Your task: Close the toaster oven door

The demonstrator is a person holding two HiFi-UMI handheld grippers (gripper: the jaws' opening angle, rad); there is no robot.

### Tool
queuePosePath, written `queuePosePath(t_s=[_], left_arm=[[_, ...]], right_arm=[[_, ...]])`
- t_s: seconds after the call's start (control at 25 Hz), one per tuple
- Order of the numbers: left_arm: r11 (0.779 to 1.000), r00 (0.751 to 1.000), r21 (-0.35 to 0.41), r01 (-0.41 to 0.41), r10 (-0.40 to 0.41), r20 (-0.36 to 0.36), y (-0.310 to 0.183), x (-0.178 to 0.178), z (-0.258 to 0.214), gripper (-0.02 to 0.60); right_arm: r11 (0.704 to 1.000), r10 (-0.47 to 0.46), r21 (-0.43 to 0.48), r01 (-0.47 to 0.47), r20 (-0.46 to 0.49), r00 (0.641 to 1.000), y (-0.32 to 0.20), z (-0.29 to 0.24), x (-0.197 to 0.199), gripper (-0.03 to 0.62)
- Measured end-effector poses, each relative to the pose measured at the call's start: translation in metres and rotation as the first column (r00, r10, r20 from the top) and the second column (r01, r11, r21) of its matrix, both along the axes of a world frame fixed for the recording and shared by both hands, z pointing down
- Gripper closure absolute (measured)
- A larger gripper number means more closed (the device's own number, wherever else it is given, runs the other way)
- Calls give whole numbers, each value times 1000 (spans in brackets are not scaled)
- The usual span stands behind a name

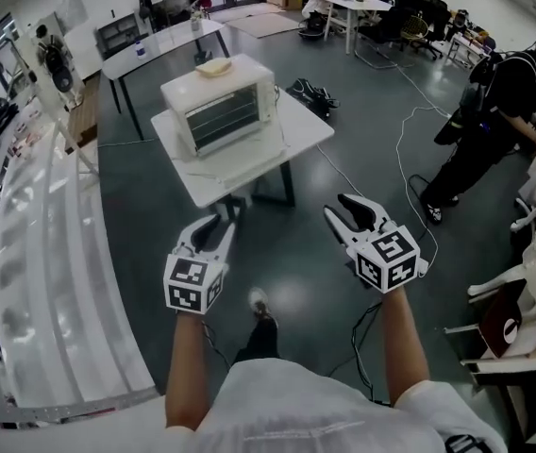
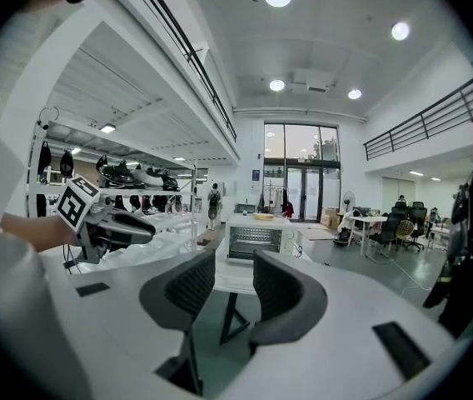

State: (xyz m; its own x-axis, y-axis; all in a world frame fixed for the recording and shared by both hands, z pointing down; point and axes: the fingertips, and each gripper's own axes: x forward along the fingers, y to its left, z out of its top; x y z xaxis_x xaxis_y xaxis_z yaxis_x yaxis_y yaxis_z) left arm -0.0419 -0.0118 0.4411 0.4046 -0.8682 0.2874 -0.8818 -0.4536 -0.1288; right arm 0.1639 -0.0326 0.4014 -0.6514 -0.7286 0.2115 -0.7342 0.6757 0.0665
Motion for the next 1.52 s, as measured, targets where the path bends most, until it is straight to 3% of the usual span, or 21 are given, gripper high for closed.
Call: queuePosePath(t_s=[0.6, 1.0, 1.2, 1.52], left_arm=[[998, 1000, -68, -8, 6, -26, -229, -63, 21, 468], [969, 996, -240, 56, -72, -56, -289, -94, 104, 468], [927, 981, -346, 141, -178, -77, -294, -107, 157, 468], [823, 934, -507, 254, -346, -93, -290, -109, 245, 468]], right_arm=[[998, -9, -69, 4, -61, 998, -222, 17, -65, 459], [971, -74, -235, 49, -100, 992, -304, 85, -94, 459], [937, -102, -343, 60, -106, 989, -341, 136, -95, 459], [839, -166, -536, 93, -90, 982, -389, 229, -91, 459]])
